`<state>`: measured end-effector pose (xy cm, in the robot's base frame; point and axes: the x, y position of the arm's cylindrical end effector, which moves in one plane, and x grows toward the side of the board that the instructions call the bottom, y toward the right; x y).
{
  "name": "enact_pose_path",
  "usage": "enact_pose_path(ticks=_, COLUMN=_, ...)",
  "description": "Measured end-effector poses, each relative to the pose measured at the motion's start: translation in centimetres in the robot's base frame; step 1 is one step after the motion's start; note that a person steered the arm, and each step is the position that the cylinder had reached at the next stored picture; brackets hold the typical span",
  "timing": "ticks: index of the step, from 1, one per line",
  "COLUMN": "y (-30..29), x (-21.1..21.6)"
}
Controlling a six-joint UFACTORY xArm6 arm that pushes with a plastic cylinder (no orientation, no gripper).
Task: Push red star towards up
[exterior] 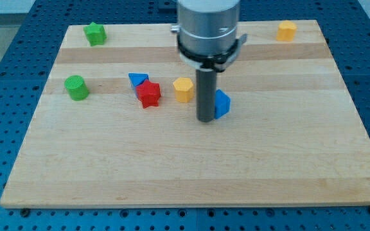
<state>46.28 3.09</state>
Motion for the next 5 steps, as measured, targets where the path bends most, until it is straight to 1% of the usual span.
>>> enact_pose_path(ticks=1, y=2.8, x=-1.7)
enact_pose_path(ticks=2, y=3.6, x=-2.3)
enact_pose_path(ticks=4, y=1.7, x=-2.3)
enact_pose_path(ticks=5, y=1.3, x=-3.7)
